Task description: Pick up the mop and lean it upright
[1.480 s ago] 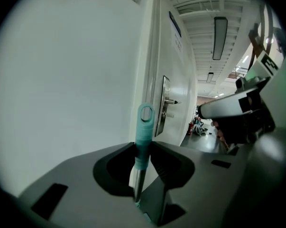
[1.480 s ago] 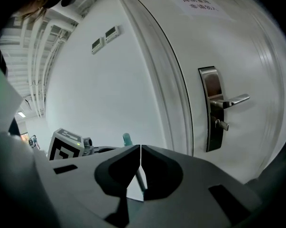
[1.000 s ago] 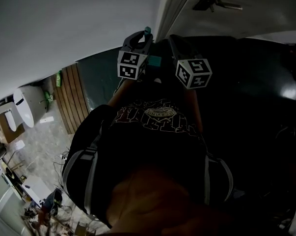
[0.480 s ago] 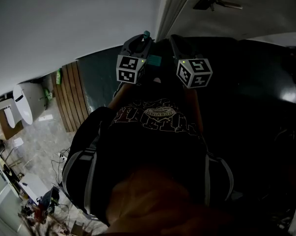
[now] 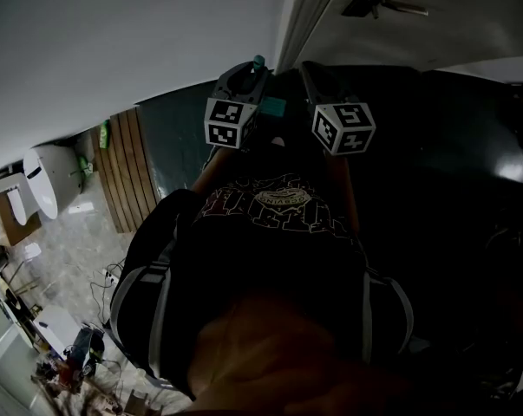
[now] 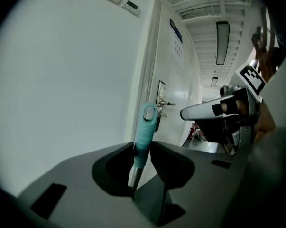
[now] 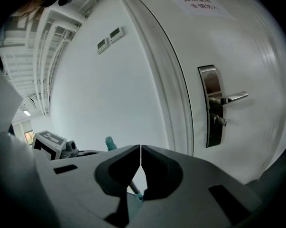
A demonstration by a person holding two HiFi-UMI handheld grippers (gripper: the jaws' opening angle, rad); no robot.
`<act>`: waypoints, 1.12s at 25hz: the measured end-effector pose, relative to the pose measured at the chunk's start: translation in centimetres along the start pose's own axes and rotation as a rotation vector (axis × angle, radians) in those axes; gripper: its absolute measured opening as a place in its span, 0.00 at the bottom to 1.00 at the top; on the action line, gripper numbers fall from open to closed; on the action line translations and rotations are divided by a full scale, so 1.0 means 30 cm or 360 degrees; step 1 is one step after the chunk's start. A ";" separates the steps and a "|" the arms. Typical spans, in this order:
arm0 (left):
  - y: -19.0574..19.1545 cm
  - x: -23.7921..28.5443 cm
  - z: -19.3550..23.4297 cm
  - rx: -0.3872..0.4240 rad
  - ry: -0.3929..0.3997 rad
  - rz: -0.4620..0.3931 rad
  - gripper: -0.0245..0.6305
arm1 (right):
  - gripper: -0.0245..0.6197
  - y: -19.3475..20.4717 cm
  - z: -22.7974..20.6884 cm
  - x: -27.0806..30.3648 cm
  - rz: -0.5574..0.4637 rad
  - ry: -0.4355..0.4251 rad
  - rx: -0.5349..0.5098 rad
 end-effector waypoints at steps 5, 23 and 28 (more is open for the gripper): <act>0.003 0.004 0.001 0.0009 0.0006 0.0004 0.26 | 0.07 0.002 -0.007 0.000 0.0000 0.0011 0.0002; -0.022 0.065 0.016 0.0072 0.0055 0.0016 0.26 | 0.07 -0.010 -0.046 0.013 -0.0010 0.0078 0.0031; -0.035 0.083 0.021 0.0080 0.0073 0.0018 0.26 | 0.07 -0.018 -0.056 0.015 -0.0015 0.0105 0.0040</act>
Point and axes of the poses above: the fingertips, and each gripper's own axes: x forward along the fingers, z to its left, y out of its underside, the point moved 3 cm from there along -x, backward along the fingers, and after that the axes turned 3 degrees about x, right-handed, at the moved point
